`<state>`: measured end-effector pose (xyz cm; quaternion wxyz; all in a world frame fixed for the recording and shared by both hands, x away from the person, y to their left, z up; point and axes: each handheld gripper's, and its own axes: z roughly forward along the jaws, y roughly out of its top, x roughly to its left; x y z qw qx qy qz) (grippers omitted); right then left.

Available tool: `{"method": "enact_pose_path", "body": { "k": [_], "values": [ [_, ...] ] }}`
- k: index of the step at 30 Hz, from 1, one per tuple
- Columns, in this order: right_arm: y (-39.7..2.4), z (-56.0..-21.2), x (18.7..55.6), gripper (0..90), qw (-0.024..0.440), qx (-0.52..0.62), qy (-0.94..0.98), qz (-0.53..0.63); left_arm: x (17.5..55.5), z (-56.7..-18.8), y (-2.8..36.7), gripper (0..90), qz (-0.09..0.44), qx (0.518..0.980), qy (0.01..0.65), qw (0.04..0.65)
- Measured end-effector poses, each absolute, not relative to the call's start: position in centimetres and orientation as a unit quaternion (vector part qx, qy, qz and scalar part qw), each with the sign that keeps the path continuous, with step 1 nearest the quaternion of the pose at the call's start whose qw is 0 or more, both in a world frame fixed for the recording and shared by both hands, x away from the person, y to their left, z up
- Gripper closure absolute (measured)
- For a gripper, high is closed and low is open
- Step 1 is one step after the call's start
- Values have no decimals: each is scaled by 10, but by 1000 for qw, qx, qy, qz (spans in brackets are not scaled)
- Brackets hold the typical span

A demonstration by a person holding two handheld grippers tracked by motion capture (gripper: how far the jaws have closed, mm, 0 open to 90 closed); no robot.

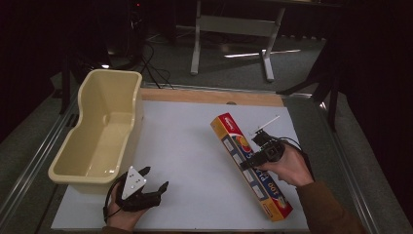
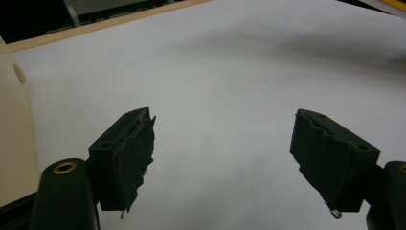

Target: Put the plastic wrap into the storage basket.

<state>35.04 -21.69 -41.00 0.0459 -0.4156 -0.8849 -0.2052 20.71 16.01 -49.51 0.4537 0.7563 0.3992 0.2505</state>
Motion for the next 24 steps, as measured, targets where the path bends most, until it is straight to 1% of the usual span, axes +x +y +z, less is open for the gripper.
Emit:
{"method": "enact_pose_path", "body": {
  "k": [3, 7, 13, 15, 21, 24],
  "values": [
    [-214, -407, 351, 415, 49, -417, -882, -214, 207, -495, 160, 227, 251, 756, 399, 454],
    [-207, -400, 352, 415, 65, -425, -872, -233, 207, -495, 160, 227, 251, 755, 399, 455],
    [-200, -396, 352, 415, 68, -421, -871, -243, 207, -495, 160, 227, 251, 755, 398, 456],
    [-192, -394, 354, 415, 83, -421, -864, -264, 207, -495, 160, 227, 251, 755, 399, 456],
    [-182, -389, 356, 414, 96, -416, -858, -285, 206, -494, 161, 227, 252, 754, 399, 458],
    [-174, -385, 357, 415, 95, -416, -856, -292, 206, -494, 160, 227, 252, 754, 398, 458]
  ]
}}
